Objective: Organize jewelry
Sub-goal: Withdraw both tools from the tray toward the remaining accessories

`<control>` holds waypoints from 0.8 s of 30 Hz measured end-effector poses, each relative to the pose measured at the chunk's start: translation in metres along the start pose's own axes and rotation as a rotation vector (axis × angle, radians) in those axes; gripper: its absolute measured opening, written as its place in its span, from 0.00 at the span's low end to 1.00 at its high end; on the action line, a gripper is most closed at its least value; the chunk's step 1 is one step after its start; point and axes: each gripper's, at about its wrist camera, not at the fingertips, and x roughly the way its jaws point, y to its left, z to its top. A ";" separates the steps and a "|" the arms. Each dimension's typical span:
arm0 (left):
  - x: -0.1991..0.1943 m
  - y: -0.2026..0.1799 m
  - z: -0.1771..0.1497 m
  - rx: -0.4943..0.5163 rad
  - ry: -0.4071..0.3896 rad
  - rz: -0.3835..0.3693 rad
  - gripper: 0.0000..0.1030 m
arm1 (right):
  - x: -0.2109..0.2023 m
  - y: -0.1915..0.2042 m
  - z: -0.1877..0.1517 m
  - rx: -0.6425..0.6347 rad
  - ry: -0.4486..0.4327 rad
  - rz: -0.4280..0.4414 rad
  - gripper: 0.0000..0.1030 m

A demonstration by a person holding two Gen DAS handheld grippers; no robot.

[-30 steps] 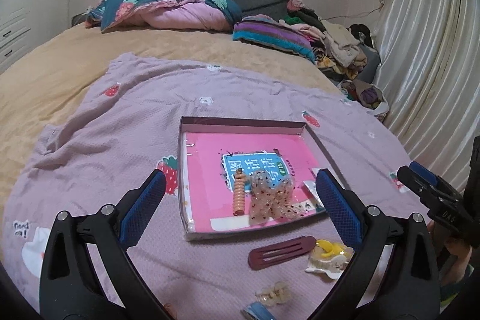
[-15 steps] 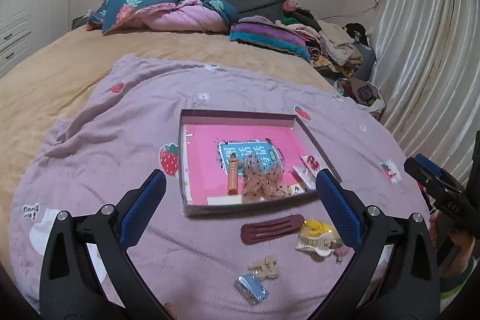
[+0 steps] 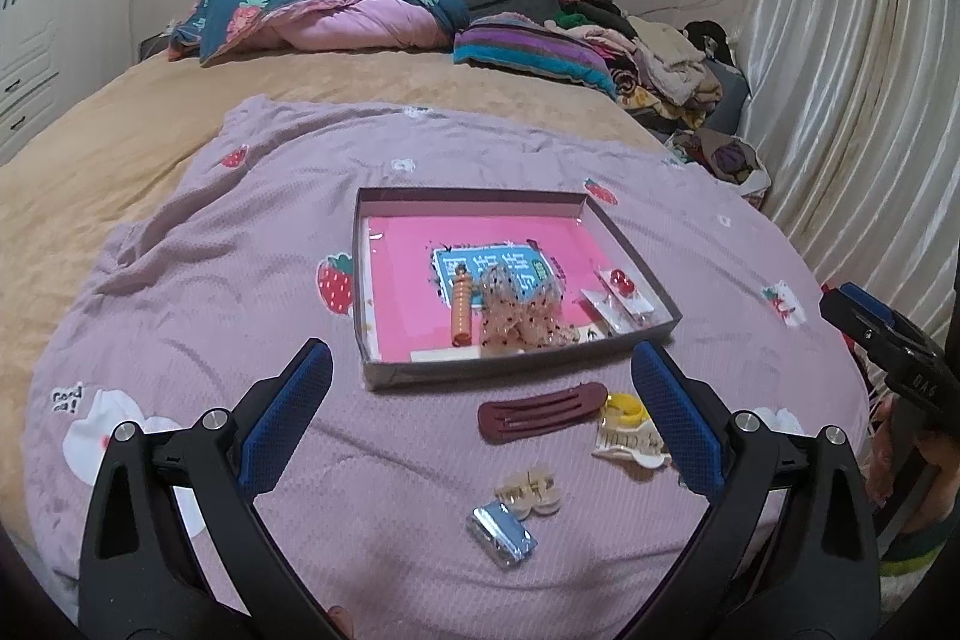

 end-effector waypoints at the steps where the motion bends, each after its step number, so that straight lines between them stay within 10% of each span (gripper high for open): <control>1: 0.000 -0.001 -0.002 0.004 0.003 0.000 0.91 | 0.000 0.000 -0.002 0.001 0.006 0.006 0.94; 24: 0.014 0.000 -0.053 0.044 0.125 0.019 0.91 | 0.021 0.026 -0.054 -0.098 0.174 0.049 0.94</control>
